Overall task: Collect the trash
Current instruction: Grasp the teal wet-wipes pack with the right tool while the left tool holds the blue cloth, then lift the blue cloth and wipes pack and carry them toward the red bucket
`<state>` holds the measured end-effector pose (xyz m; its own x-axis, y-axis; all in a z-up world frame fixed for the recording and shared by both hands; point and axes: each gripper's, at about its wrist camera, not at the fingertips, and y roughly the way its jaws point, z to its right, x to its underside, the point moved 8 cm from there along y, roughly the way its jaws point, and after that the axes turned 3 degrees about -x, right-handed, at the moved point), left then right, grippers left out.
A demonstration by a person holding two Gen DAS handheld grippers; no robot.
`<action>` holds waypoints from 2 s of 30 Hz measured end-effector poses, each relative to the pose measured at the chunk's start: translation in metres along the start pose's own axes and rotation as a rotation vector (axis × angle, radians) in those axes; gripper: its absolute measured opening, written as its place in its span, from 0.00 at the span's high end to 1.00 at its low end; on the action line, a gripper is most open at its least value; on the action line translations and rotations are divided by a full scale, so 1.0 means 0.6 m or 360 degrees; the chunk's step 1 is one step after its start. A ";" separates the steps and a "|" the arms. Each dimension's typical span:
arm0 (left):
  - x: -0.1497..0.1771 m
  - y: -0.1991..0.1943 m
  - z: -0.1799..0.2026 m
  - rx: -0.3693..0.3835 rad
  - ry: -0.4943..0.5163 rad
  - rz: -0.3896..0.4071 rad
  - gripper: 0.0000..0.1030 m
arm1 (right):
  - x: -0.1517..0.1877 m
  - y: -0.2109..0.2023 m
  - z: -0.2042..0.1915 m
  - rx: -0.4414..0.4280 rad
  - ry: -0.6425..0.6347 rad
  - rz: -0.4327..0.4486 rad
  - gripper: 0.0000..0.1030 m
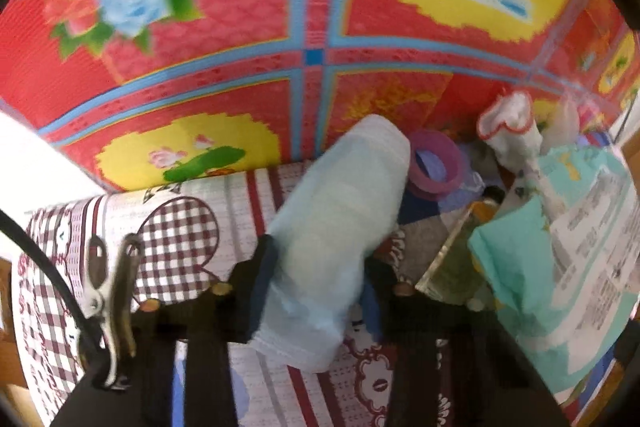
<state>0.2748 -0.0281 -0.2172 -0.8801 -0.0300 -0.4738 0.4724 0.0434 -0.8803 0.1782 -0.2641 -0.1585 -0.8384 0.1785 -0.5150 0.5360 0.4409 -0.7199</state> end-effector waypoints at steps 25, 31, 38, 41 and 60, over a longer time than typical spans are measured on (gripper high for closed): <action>0.104 -0.141 -0.103 0.0084 -0.0218 0.0068 0.75 | -0.060 0.065 -0.029 -0.0234 0.0261 0.0053 0.64; 0.134 -0.173 -0.130 0.0075 -0.0224 0.0081 0.76 | -0.051 0.044 -0.037 -0.0266 0.0243 0.0104 0.77; 0.115 -0.190 -0.127 0.0076 -0.0226 0.0087 0.76 | -0.037 0.008 -0.065 -0.0358 0.0188 0.0147 0.79; 0.110 -0.190 -0.125 0.0089 -0.0237 0.0089 0.76 | -0.025 -0.003 -0.077 -0.0392 0.0164 0.0138 0.80; 0.143 -0.262 -0.141 0.0098 -0.0208 0.0176 0.76 | 0.058 -0.057 -0.145 -0.0500 -0.0042 0.0168 0.79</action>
<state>0.1210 0.0467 -0.1176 -0.8109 -0.1579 -0.5635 0.5716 -0.0073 -0.8205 0.1222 -0.1967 -0.1110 -0.7748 0.2167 -0.5940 0.5599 0.6715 -0.4854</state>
